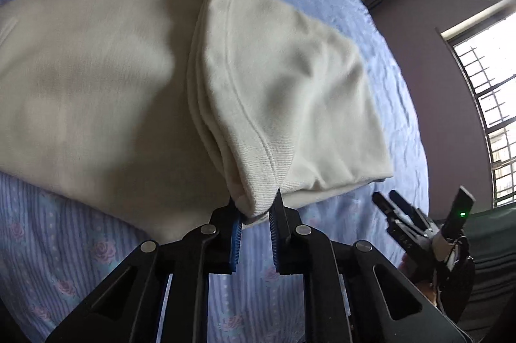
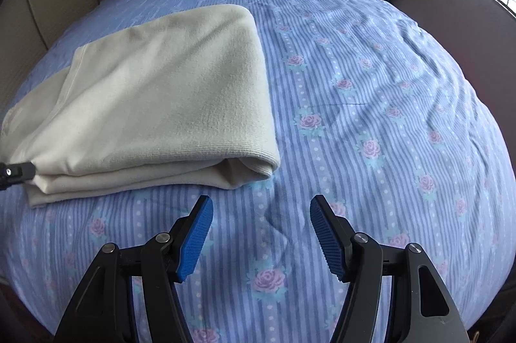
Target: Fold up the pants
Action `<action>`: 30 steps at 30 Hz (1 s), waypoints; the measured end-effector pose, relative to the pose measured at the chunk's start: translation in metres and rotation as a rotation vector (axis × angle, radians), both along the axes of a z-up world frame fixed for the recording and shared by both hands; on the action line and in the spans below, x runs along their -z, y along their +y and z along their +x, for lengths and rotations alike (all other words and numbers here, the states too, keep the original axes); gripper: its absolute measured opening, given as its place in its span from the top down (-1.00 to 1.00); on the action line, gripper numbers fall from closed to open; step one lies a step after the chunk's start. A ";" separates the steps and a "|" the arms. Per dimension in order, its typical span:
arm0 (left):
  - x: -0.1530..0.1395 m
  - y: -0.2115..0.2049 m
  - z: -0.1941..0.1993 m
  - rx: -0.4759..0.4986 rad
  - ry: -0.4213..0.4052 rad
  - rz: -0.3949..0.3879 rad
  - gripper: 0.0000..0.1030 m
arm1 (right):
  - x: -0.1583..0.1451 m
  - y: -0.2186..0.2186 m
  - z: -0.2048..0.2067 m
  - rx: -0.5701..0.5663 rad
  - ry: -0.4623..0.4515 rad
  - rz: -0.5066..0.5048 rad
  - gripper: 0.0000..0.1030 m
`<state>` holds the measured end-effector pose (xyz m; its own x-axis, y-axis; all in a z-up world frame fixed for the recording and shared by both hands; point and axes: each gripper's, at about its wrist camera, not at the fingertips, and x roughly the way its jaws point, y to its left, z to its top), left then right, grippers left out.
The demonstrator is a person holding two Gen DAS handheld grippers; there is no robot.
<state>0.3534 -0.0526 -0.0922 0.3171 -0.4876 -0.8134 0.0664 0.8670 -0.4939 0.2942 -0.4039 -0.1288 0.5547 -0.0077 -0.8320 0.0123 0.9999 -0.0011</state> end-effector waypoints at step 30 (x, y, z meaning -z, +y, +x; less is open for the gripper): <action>-0.010 0.019 -0.001 -0.036 -0.022 -0.008 0.70 | -0.013 -0.020 0.008 0.144 -0.111 -0.207 -0.20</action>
